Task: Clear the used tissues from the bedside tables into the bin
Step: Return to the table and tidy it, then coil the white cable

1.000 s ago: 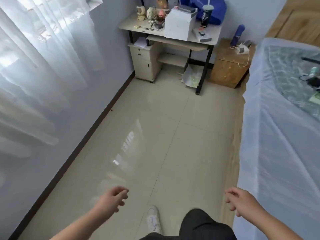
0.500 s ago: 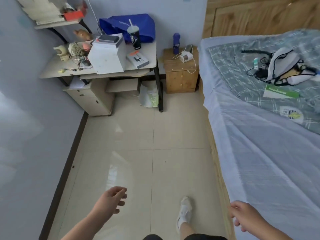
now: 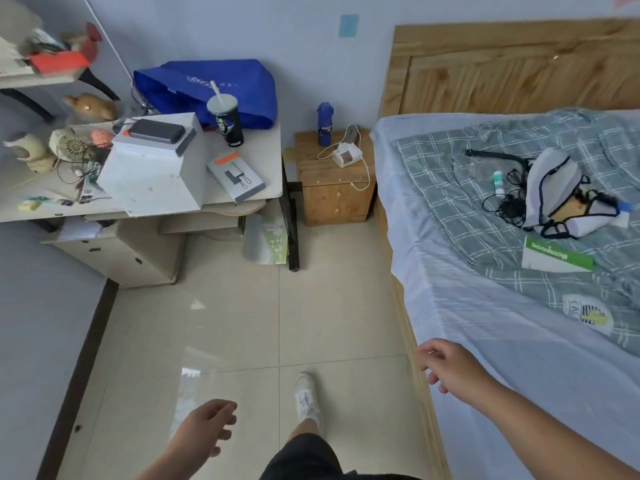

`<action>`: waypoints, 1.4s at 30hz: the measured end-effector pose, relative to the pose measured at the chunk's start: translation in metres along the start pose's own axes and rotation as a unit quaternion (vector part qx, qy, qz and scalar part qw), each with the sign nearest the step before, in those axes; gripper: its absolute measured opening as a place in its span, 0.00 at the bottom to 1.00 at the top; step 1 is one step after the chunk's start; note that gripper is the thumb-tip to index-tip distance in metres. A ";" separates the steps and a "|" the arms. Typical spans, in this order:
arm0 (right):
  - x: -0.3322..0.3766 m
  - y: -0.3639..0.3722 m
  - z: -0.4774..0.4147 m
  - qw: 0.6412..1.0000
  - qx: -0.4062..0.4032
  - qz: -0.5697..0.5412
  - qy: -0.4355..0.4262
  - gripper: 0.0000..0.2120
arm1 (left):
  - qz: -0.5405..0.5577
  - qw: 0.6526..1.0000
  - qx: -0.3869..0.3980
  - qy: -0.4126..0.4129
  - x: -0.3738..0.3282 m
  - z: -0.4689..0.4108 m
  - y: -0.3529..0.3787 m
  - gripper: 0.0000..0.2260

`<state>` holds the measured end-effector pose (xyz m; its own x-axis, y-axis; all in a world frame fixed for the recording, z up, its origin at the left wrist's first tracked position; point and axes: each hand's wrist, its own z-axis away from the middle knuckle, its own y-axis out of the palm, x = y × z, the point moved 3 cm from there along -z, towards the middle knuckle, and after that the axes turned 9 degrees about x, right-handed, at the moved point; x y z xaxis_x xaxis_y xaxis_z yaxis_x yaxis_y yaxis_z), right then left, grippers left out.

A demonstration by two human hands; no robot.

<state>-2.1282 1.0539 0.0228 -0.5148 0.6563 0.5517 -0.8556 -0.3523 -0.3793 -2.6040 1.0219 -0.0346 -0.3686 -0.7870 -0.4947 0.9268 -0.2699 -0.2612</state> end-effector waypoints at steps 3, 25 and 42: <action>0.010 -0.012 -0.026 0.999 0.010 0.002 0.053 0.07 | -0.031 0.999 0.019 0.018 -0.073 -0.043 -0.017 0.05; 0.160 -0.265 -0.329 0.988 -0.001 -0.109 0.111 0.07 | -0.129 0.990 0.050 0.035 -0.487 -0.226 0.009 0.06; 0.405 -0.395 -0.557 0.998 -0.002 -0.017 0.055 0.06 | -0.156 0.981 0.095 0.068 -0.735 -0.452 -0.009 0.08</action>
<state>-1.9686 1.8306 -0.0181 -0.4769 0.7371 0.4789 -0.8717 -0.3269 -0.3650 -2.3740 1.8534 -0.0430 -0.6299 -0.5720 -0.5254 0.7598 -0.5940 -0.2642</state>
